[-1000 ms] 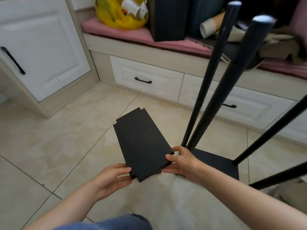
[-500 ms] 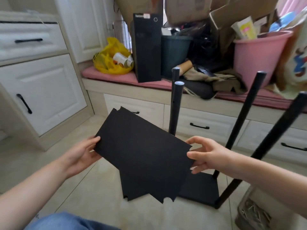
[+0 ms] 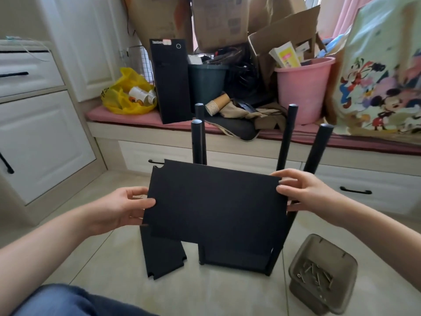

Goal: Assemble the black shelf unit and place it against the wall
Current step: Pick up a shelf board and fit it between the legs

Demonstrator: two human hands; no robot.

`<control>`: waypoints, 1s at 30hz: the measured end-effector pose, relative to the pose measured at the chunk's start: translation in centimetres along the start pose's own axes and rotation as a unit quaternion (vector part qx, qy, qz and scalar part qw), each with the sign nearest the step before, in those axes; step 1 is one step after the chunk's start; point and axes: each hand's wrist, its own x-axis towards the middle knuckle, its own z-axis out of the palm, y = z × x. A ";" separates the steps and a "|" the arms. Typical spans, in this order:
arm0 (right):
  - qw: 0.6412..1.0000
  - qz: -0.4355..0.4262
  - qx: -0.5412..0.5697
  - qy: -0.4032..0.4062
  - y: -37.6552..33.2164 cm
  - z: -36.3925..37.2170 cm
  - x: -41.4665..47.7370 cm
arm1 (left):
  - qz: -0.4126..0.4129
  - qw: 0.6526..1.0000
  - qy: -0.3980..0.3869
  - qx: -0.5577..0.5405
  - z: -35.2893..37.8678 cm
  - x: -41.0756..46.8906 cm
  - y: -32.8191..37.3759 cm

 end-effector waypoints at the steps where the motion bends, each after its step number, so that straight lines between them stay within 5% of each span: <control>1: 0.999 0.002 0.023 0.026 0.1 -0.3 -0.2 | 0.005 1.000 -0.003 -0.003 0.5 0.0 0.2; 10: 0.963 0.048 0.235 0.119 1.1 -0.8 -0.5 | 0.039 0.996 0.053 -0.059 2.5 0.1 1.0; 19: 0.981 -0.084 0.158 0.077 -0.1 -0.6 -1.9 | 0.116 0.988 0.074 -0.069 3.2 -0.1 2.7; 30: 0.964 -0.136 0.087 0.212 -8.2 -6.5 -0.5 | 0.241 0.948 0.202 -0.041 5.6 1.8 13.5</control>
